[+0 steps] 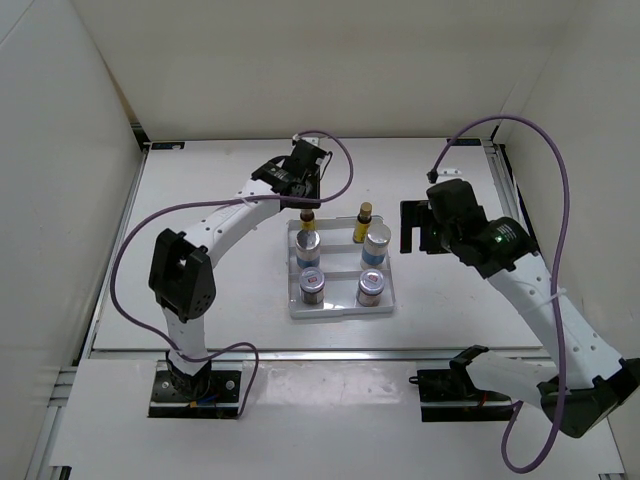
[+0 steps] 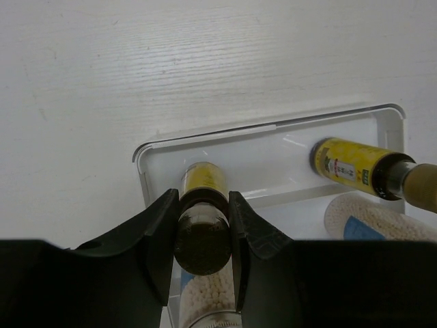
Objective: Organize the condiment bottles
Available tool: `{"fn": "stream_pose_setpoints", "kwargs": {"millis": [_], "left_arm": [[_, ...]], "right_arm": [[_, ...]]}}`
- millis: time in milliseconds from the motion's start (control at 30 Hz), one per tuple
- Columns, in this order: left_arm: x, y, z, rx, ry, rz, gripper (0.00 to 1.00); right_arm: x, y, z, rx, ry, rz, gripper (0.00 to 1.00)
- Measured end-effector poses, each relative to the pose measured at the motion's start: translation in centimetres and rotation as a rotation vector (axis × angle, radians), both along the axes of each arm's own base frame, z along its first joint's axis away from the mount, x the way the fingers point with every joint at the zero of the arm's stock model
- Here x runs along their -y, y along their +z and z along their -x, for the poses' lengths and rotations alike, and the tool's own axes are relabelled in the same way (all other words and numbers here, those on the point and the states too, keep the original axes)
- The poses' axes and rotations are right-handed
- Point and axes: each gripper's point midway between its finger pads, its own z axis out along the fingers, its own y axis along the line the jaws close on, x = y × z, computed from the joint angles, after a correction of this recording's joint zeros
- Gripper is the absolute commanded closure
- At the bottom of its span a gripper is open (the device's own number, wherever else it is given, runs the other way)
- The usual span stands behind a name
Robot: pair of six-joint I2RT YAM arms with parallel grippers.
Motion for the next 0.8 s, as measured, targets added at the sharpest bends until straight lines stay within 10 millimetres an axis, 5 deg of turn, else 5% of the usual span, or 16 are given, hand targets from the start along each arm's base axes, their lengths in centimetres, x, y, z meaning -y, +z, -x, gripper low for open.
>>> {"fn": "stream_pose_setpoints", "kwargs": {"millis": [267,467,667,800], "left_arm": [[-0.3,-1.9,-0.5,-0.014,0.025,-0.033,0.59],[-0.3,-1.7,-0.8,0.002,0.028,-0.033,0.0],[-1.0,-0.4,-1.0,0.042,0.035,-0.059,0.0],[-2.8,4.3,-0.6,0.146,0.057,-0.067,0.0]], "right_arm": [[0.3,0.5,0.2,0.019,-0.005,-0.006,0.0],[0.7,0.1,0.5,0.013,-0.018,0.002,0.0],[1.2,-0.2,0.8,0.0,-0.033,0.02,0.0],[1.6,-0.3,1.1,-0.009,-0.049,0.032,0.0]]}}
